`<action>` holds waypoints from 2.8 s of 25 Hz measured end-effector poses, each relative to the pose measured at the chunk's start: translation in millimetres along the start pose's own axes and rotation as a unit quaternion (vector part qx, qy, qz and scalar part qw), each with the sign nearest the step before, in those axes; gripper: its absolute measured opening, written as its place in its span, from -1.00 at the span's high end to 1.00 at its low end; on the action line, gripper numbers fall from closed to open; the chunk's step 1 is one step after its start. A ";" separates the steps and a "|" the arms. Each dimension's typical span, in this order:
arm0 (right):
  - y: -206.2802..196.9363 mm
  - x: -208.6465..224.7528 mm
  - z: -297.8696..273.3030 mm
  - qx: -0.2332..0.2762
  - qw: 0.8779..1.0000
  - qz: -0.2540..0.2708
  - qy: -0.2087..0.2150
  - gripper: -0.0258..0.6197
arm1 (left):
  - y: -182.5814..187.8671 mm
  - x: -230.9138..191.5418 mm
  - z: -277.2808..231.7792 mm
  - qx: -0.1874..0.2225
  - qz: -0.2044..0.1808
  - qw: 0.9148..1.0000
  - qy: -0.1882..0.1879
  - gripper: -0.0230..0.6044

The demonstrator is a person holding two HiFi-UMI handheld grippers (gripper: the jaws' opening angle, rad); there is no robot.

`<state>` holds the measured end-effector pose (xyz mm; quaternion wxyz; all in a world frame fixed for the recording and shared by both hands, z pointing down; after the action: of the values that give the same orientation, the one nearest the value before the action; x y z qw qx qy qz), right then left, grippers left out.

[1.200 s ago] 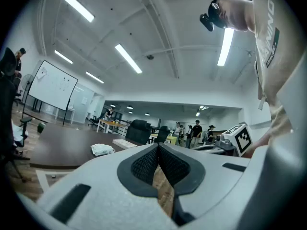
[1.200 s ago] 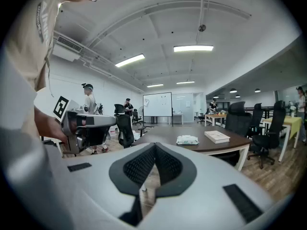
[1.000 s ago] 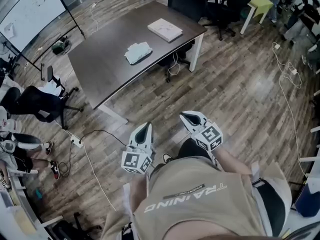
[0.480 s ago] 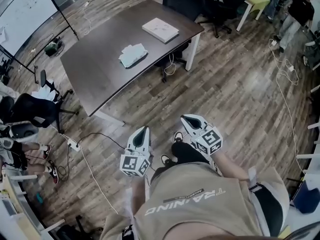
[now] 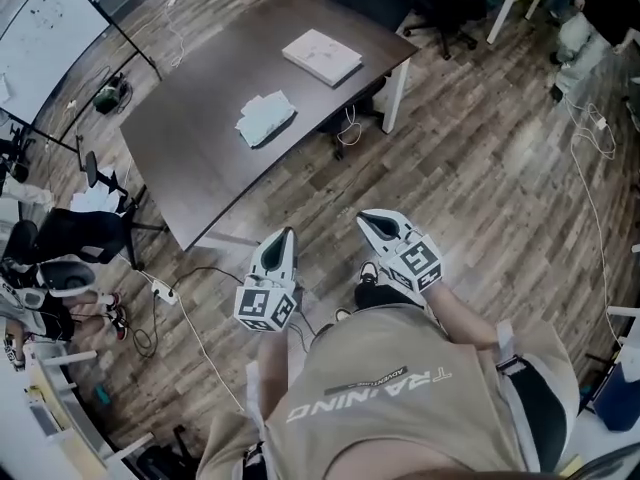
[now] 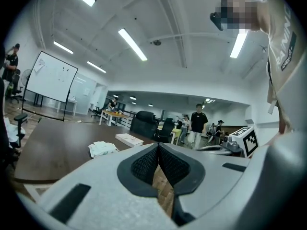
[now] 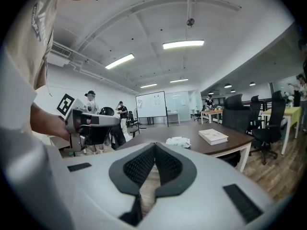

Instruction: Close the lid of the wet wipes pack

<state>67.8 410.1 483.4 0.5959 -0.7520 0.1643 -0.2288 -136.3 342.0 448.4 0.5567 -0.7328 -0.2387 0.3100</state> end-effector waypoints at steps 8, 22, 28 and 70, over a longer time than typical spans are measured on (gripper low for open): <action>-0.5 67.6 -27.3 0.007 1.000 0.002 0.026 0.88 | 12.0 -4.0 -50.8 -0.002 -0.007 0.999 0.032 0.91; -12.7 108.3 -79.1 -0.025 0.998 -0.035 0.052 0.88 | -4.9 -44.1 -100.8 -0.041 0.020 0.997 0.056 0.91; 7.2 154.4 -96.1 -0.036 0.999 -0.038 0.015 0.88 | 14.0 -67.5 -169.8 -0.029 0.017 0.999 0.021 0.91; 81.4 413.6 -450.5 -0.085 0.974 -0.084 0.192 0.87 | 103.9 -285.7 -405.2 -0.055 0.020 0.978 0.199 0.91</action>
<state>174.7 -194.0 549.2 0.4656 -0.7534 0.2301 -0.4034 -42.4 -154.9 478.3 0.5451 -0.8142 -0.1252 0.1558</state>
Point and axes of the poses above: the fingertips, and each gripper's own axes: z backward along the fingers, x to its right, y out of its top, the point moved 6 cm from there along z, backward along the fingers, and after that the axes turned 10 degrees about y, right-handed, at the moved point
